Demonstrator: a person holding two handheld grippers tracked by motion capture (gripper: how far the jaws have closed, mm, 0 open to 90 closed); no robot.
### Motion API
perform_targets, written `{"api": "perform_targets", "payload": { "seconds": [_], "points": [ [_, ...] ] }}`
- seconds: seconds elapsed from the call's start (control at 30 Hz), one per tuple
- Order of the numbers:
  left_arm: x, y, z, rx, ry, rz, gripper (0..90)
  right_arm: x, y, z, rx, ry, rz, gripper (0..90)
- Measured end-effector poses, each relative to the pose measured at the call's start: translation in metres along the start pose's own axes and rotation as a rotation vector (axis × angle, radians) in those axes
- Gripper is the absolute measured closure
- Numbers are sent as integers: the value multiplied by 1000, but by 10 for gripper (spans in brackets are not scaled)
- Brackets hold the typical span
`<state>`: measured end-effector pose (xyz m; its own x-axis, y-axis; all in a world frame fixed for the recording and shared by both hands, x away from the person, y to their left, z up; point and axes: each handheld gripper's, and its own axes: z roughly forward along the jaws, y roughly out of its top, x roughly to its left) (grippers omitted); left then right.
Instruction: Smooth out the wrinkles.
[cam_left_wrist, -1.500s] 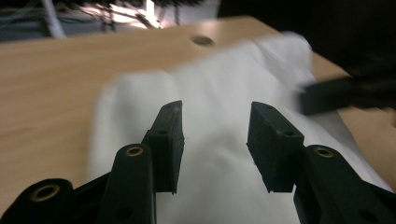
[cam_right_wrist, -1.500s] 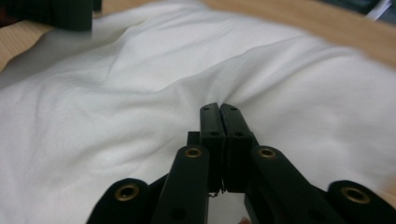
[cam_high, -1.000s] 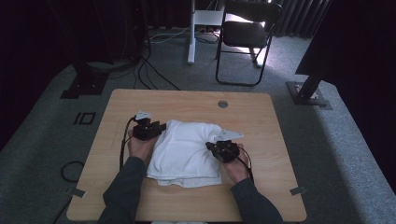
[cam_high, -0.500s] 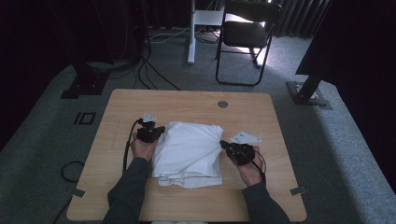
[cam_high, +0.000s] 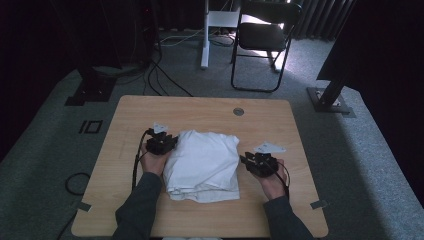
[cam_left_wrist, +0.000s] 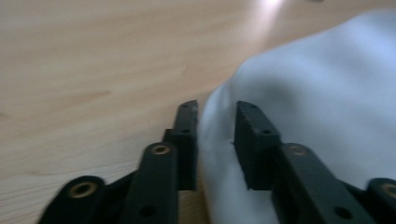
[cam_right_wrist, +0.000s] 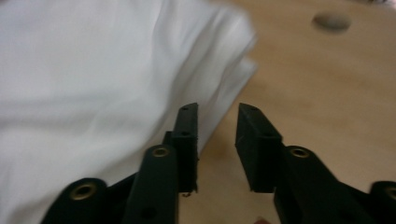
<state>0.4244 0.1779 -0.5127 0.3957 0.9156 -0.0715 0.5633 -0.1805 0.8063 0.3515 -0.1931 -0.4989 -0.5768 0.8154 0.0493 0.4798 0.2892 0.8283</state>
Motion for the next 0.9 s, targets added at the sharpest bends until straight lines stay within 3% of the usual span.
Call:
{"api": "perform_targets", "payload": {
  "seconds": [0.13,0.27,0.3,0.33,0.4,0.47,0.53,0.57,0.63,0.67,0.7,0.73,0.83,0.87,0.9],
  "points": [
    [-17,0,-34,-92,-13,23,664,0,29,-6,-81,-26,-11,646],
    [-40,-10,-56,-120,-70,96,664,-1,52,10,-76,-25,-19,610],
    [-40,-10,-56,-120,-70,96,665,-1,52,10,-76,-25,-19,610],
    [-49,-15,-62,-119,-137,114,666,-2,57,26,-49,-6,-9,591],
    [-57,-19,-62,-111,-161,139,672,-3,60,42,-18,-2,-3,565],
    [-65,-22,-59,-87,-178,191,672,-5,62,56,-8,2,17,554],
    [-70,-25,-52,-52,-214,214,672,-8,62,65,-5,40,51,540],
    [-73,-29,-47,-22,-207,239,673,-9,62,69,1,50,54,541],
    [-75,-31,-43,-8,-203,250,674,-10,62,75,31,62,57,564],
    [-80,-38,-37,10,-186,268,674,-13,60,85,92,68,50,795],
    [-80,-38,-37,10,-186,268,674,-13,60,85,92,68,50,795],
    [-80,-42,-34,8,-178,262,675,-14,58,90,135,46,35,883],
    [-77,-44,-34,3,-187,243,676,-19,58,86,125,16,46,889],
    [-77,-46,-35,-1,-188,239,676,-27,61,75,100,-33,61,892],
    [-77,-47,-35,-4,-187,236,677,-30,62,72,98,-46,64,892]
  ]
}}
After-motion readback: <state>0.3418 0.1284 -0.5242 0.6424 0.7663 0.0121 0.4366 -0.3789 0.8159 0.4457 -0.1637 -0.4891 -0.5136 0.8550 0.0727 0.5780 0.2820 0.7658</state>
